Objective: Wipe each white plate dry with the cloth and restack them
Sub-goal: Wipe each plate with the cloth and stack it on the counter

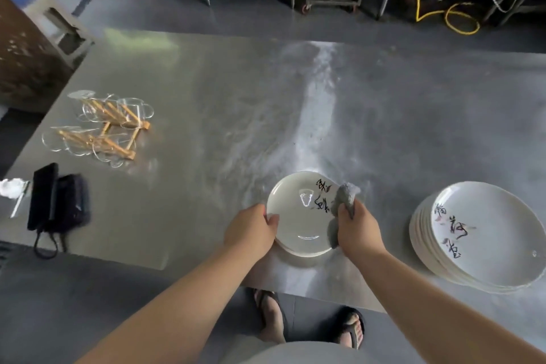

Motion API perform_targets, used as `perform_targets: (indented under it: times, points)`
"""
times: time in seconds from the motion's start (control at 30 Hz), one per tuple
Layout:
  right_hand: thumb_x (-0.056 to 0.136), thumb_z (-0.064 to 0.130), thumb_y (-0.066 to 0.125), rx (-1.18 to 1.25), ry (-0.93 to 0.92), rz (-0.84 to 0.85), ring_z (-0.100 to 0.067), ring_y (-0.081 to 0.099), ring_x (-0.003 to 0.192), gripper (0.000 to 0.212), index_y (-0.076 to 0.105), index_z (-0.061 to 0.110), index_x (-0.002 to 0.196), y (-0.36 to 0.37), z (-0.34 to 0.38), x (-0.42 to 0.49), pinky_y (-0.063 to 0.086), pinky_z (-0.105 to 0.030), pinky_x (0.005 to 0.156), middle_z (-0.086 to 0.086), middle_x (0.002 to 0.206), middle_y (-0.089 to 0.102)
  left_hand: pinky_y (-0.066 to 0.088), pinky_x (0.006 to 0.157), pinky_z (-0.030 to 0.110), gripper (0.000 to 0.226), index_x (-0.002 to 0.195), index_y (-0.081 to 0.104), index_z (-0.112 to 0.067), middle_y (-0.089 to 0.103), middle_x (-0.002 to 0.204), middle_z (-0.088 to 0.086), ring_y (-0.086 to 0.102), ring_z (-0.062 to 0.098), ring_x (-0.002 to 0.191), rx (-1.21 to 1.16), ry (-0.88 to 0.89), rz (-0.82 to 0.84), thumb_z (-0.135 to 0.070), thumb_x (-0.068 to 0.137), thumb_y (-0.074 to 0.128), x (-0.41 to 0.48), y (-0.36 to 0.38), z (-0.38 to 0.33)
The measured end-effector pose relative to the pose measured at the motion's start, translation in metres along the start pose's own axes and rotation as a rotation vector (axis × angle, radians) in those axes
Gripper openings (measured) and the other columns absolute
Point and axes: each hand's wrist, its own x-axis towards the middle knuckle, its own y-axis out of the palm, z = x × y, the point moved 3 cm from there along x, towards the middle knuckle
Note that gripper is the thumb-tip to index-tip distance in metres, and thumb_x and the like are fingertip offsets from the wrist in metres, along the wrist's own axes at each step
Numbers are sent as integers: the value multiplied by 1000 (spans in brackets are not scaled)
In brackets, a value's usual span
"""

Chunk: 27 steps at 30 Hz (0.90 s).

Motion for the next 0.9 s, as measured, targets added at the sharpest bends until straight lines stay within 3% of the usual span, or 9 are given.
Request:
perform_targets:
  times: [0.2, 0.3, 0.37, 0.43, 0.6, 0.7, 0.77, 0.83, 0.9]
  points:
    - [104, 25, 46, 59, 13, -44, -31, 64, 89, 22, 62, 11, 98, 4, 2, -2, 53, -44, 83, -4, 89, 69, 30, 50, 32, 39, 70, 40, -22, 52, 62, -4, 44, 15, 55, -94, 59, -40, -44, 96, 60, 0, -16, -7]
    - [102, 29, 45, 136, 28, -45, -33, 66, 95, 24, 64, 15, 96, 2, 2, -5, 54, -47, 90, -5, 92, 71, 47, 54, 33, 32, 76, 40, -22, 53, 71, -3, 54, 14, 60, -340, 50, 62, -34, 100, 58, -1, -22, -22]
    - [100, 31, 44, 216, 43, -30, -32, 68, 98, 25, 66, 18, 98, -2, 4, -8, 54, -50, 95, -6, 96, 73, 65, 71, 40, 17, 89, 49, -18, 63, 96, 8, 71, 22, 87, -689, -68, 178, -21, 104, 57, -6, -24, -37]
    - [102, 30, 46, 232, 24, -44, -29, 68, 98, 23, 66, 20, 95, -9, 6, -11, 54, -49, 95, -3, 95, 73, 65, 80, 53, 9, 105, 55, -20, 64, 117, 13, 68, 43, 114, -942, -151, 231, -10, 105, 54, -12, -30, -52]
    - [105, 26, 46, 154, -252, -108, -21, 60, 101, 11, 54, 25, 97, -40, 43, -19, 44, -33, 79, 8, 98, 63, 63, 74, 61, 54, 129, 64, -34, 69, 132, 13, 69, 44, 114, -1252, -106, 393, -4, 85, 54, -24, -54, -80]
    - [105, 19, 47, -72, -605, -90, -29, 29, 145, 28, 52, 16, 132, -50, 82, -34, 30, -39, 116, -1, 144, 44, 62, 70, 53, 62, 128, 71, -32, 72, 127, 16, 73, 37, 107, -1347, 7, 472, -2, 77, 52, -38, -64, -105]
    - [110, 32, 40, -244, -666, 30, -32, -2, 160, 57, 28, 9, 161, -47, 96, -46, 8, -48, 128, -8, 171, 14, 62, 67, 46, 63, 129, 71, -37, 76, 120, 10, 76, 26, 100, -1324, 104, 510, -3, 79, 53, -51, -67, -126]
    - [110, 47, 24, -360, -735, 136, -25, -25, 158, 69, -6, 19, 166, -50, 99, -57, -7, -49, 128, -4, 174, -15, 61, 62, 38, 59, 126, 72, -41, 79, 116, 2, 77, 17, 95, -1292, 170, 529, -8, 78, 60, -61, -71, -143]
    - [109, 54, 14, -403, -842, 198, -24, -30, 156, 67, -12, 24, 163, -64, 96, -64, -12, -49, 128, -3, 172, -22, 60, 59, 38, 60, 122, 75, -37, 79, 111, 4, 78, 18, 91, -1320, 169, 517, -5, 73, 59, -65, -77, -148]
